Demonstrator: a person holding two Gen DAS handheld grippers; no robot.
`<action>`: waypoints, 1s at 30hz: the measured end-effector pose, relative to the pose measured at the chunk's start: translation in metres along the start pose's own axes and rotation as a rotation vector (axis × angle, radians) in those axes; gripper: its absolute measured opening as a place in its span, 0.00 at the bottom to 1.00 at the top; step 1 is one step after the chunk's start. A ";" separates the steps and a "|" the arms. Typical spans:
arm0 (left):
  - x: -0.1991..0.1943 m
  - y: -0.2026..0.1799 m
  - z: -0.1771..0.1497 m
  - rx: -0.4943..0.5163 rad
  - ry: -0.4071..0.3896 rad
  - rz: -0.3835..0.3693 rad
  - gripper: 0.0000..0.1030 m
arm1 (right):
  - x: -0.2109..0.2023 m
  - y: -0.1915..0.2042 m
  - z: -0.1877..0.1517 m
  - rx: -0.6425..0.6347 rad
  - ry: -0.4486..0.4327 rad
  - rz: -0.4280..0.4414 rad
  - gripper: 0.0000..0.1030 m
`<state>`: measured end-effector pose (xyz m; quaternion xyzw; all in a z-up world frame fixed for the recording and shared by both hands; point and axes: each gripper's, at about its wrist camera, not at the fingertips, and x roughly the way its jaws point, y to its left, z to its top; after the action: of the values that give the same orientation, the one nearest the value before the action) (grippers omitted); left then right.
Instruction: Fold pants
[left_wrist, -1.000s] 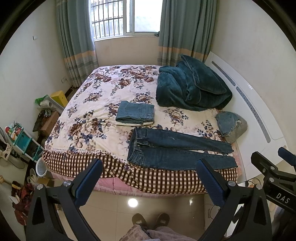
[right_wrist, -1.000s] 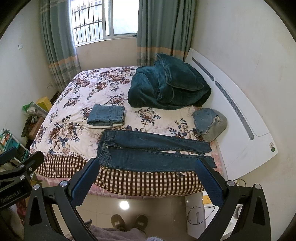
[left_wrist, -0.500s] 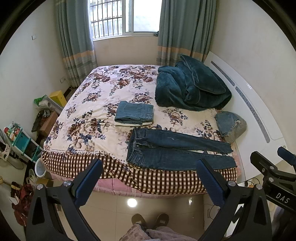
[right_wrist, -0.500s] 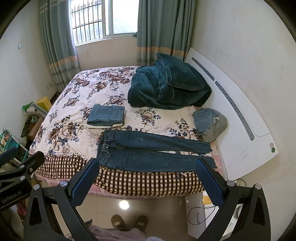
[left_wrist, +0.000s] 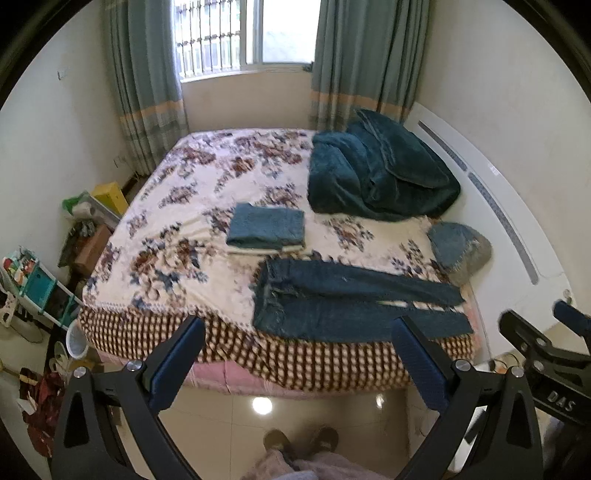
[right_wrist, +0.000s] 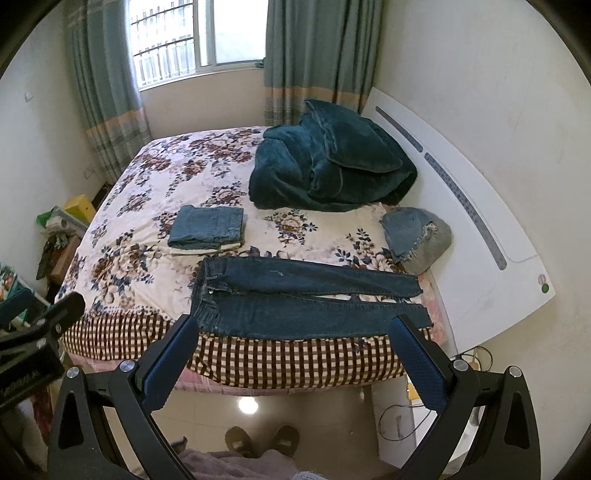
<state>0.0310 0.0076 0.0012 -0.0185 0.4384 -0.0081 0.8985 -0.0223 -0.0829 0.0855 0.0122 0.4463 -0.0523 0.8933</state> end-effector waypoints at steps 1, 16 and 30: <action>0.004 0.002 0.002 0.000 -0.005 0.004 1.00 | 0.007 -0.002 0.000 0.018 -0.007 -0.002 1.00; 0.218 -0.015 0.058 -0.039 0.120 0.173 1.00 | 0.297 -0.203 0.051 0.476 0.229 -0.077 1.00; 0.535 -0.192 0.073 0.000 0.398 0.214 1.00 | 0.712 -0.500 0.014 0.703 0.463 -0.230 1.00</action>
<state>0.4186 -0.1993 -0.3676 0.0302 0.6064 0.0836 0.7902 0.3610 -0.6395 -0.4619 0.2772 0.5884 -0.2960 0.6995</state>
